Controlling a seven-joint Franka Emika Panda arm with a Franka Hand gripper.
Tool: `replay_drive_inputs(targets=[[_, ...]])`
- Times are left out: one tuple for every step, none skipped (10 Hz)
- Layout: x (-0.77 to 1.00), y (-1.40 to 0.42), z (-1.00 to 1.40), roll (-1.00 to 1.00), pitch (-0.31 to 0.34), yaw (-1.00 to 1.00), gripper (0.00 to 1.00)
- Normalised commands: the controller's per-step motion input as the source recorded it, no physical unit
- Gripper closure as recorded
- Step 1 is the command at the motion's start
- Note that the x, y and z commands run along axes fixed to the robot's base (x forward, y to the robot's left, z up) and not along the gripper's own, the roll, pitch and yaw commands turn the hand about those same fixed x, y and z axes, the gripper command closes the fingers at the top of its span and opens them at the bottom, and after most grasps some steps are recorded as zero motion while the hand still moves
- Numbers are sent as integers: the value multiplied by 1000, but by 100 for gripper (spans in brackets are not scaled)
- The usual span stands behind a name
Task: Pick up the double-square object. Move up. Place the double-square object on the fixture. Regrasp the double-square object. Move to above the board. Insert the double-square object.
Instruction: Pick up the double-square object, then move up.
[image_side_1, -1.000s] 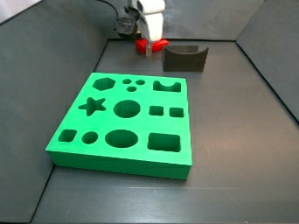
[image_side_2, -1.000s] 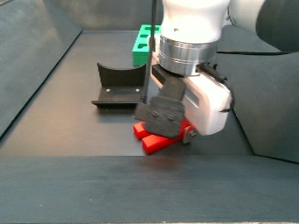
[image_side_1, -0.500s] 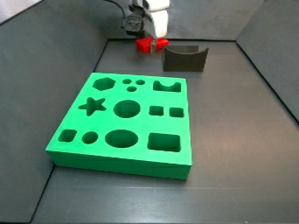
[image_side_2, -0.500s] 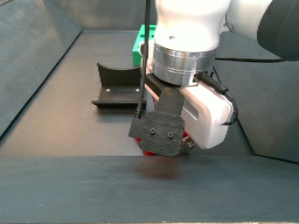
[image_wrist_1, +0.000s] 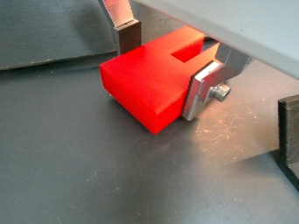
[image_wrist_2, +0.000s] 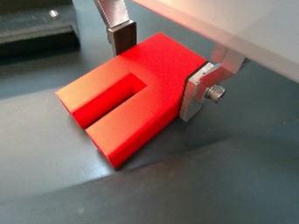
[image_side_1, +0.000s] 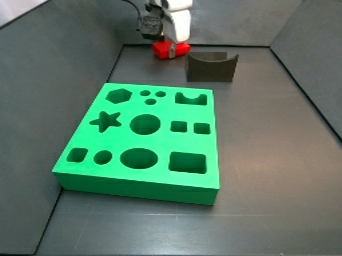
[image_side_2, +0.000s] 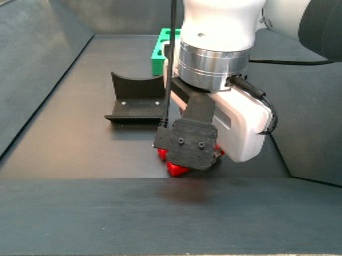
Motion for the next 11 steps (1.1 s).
replay_drive_inputs(targets=[[0, 0, 0, 0, 0, 0, 100], [0, 0, 0, 0, 0, 0, 100], [0, 0, 0, 0, 0, 0, 100], [0, 0, 0, 0, 0, 0, 100], [0, 0, 0, 0, 0, 0, 100], [0, 0, 0, 0, 0, 0, 100], [0, 0, 833, 0, 0, 0, 100], [-35, 39, 760, 10, 10, 4, 100], [-44, 23, 642, 16, 15, -4, 100], [-41, 14, 552, 22, 18, -8, 100], [-31, 10, 350, 33, 34, -13, 100]])
